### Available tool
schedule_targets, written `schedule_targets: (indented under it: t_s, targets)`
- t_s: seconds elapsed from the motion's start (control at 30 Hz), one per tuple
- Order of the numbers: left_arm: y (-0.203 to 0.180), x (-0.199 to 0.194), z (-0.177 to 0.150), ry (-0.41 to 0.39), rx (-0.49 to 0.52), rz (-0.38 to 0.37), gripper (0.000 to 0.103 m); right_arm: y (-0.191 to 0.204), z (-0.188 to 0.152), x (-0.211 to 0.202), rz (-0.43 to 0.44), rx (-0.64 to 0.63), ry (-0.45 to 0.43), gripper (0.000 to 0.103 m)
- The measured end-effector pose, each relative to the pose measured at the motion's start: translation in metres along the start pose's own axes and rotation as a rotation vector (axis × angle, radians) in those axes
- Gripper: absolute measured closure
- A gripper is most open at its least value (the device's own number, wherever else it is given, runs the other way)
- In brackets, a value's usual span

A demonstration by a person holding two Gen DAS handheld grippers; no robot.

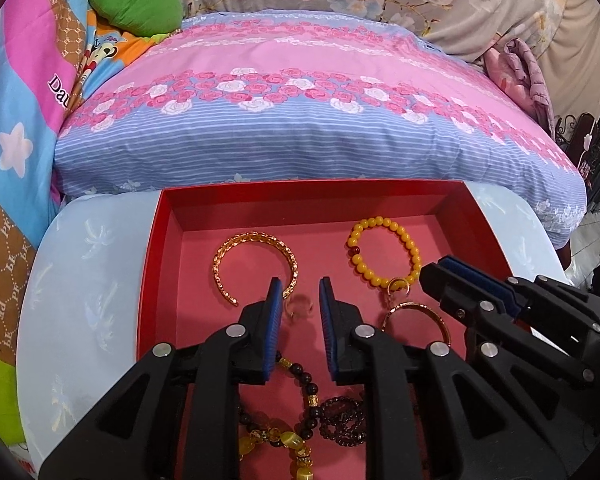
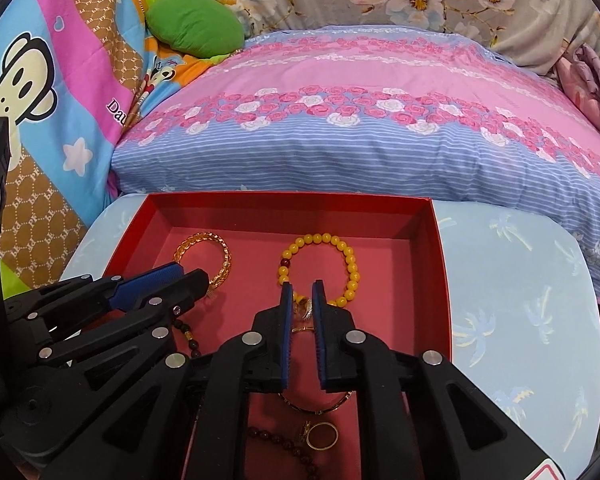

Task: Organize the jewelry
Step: 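Lower both earrings into the red tray and open both grippers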

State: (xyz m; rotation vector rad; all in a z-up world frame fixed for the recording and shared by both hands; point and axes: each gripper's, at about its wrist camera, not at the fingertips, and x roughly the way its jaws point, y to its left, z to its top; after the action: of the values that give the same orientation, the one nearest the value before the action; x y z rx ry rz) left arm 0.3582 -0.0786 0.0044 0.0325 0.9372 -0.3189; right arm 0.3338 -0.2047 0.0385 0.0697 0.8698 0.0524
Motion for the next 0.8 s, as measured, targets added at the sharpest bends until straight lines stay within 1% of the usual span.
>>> schedule_targets:
  t_s: [0.07,0.33,0.47,0.6,0.8]
  targets:
    - [0.001,0.000,-0.001,0.002,-0.004,0.003,0.080,0.000,0.000,0.000,-0.002,-0.003,-0.001,0.091]
    - [0.001,-0.002,-0.009,0.020,-0.008,-0.006,0.079,0.002,-0.008,-0.005,0.003,-0.002,0.011,0.091]
    - [-0.001,-0.009,-0.023,0.034,-0.013,-0.010,0.079,0.004,-0.020,-0.012,0.004,-0.001,0.017,0.091]
    - [-0.004,-0.022,-0.041,0.030,-0.008,-0.012,0.079,0.006,-0.037,-0.024,0.004,0.005,0.020,0.091]
    - [-0.012,-0.044,-0.076,0.051,-0.006,-0.023,0.079,0.012,-0.074,-0.049,0.014,0.015,0.041,0.091]
